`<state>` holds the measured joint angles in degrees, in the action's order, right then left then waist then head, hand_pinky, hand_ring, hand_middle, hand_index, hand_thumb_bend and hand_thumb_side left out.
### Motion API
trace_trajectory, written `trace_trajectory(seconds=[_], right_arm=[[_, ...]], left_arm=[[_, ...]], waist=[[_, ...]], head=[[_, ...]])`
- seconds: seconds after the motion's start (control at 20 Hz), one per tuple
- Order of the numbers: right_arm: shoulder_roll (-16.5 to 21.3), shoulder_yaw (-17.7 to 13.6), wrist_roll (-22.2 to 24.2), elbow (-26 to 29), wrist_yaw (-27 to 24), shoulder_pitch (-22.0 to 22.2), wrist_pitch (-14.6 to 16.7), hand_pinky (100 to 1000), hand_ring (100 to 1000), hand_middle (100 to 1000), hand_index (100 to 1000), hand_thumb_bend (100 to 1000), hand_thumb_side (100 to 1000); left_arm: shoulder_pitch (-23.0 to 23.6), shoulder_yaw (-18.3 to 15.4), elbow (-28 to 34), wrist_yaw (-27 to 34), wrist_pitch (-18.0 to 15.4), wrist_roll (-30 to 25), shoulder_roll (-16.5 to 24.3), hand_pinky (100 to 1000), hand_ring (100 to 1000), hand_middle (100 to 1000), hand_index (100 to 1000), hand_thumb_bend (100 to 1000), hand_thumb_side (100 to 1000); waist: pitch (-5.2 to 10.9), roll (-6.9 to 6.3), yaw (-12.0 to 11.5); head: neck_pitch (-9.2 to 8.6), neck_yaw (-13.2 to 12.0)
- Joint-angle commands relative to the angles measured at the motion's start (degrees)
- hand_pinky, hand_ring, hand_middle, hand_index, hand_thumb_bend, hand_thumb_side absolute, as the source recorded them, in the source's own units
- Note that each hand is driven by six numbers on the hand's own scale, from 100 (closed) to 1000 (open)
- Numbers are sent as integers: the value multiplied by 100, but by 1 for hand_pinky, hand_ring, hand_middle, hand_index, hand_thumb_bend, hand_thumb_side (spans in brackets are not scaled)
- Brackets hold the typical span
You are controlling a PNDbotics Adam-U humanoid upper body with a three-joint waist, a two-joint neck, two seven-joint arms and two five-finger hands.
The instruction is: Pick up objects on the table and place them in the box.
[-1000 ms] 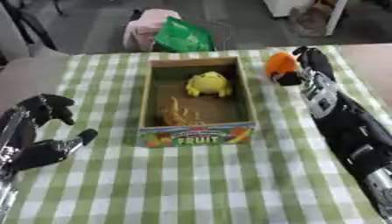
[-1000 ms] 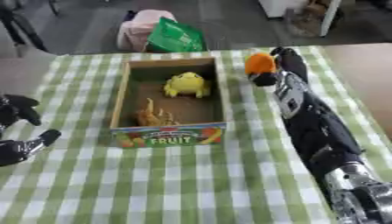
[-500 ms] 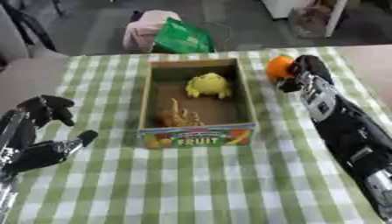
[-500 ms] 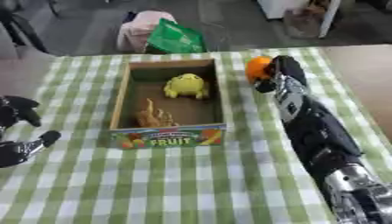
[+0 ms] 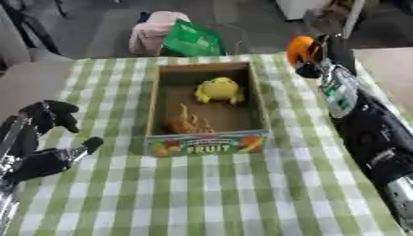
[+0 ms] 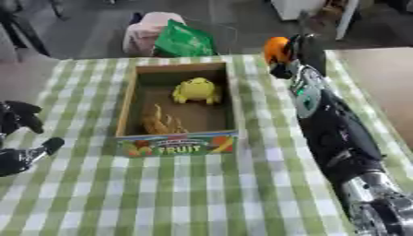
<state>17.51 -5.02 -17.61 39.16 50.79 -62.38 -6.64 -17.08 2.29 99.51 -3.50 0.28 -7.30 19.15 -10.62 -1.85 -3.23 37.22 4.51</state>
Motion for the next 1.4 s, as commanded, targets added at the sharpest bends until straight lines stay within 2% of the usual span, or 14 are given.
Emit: trace_trajectory(seconds=[0.05,0.35,0.65,0.85,1.15,1.25,1.3,1.35,1.4], right_arm=[[62,166,82,458,-82,-201,266,566,469,327,416,111,100],[10,578,576,1102,-165,-232,740,572,471,333,421,141,100],[-151,1185,1303,1592,-276,-201,1321,580,478,344,429,185,100],[-368,1439,1728,1530,-199,-111,1590,584,486,352,437,193,100],[-669,1484,2011,1062,112,118,1752,595,514,393,478,219,100],[-727,1411,2029,893,245,168,1700,604,540,444,536,273,100],[-742,1380,2032,830,301,183,1669,620,590,511,621,336,100],[-748,1353,2053,773,347,197,1633,630,614,542,662,357,100],[-747,1332,2087,741,376,205,1611,650,675,619,740,413,100]], left_arm=[[-34,-42,118,7,-4,8,118,704,494,465,653,642,100],[-23,-49,120,6,-4,16,118,704,493,464,652,642,100],[-14,-54,130,9,-6,25,111,704,493,464,652,644,100],[-11,-49,135,12,-6,19,100,704,493,464,652,644,100],[-11,-48,146,17,-5,17,86,704,492,464,652,644,100],[-13,-47,147,19,-4,16,79,704,492,464,652,645,100],[-14,-46,148,20,-4,15,76,704,492,464,652,644,100],[-15,-46,148,20,-4,15,75,704,492,464,652,645,100],[-16,-47,148,20,-4,16,75,704,492,464,652,645,100]], waist=[[121,12,-2],[127,21,-3],[139,14,16],[148,-9,27],[133,-49,25],[126,-55,22],[124,-56,22],[122,-56,21],[120,-54,21]], head=[[-9,-20],[8,-39],[24,-34],[15,-22],[0,-17],[-3,-17],[-4,-17],[-5,-20],[-5,-22]])
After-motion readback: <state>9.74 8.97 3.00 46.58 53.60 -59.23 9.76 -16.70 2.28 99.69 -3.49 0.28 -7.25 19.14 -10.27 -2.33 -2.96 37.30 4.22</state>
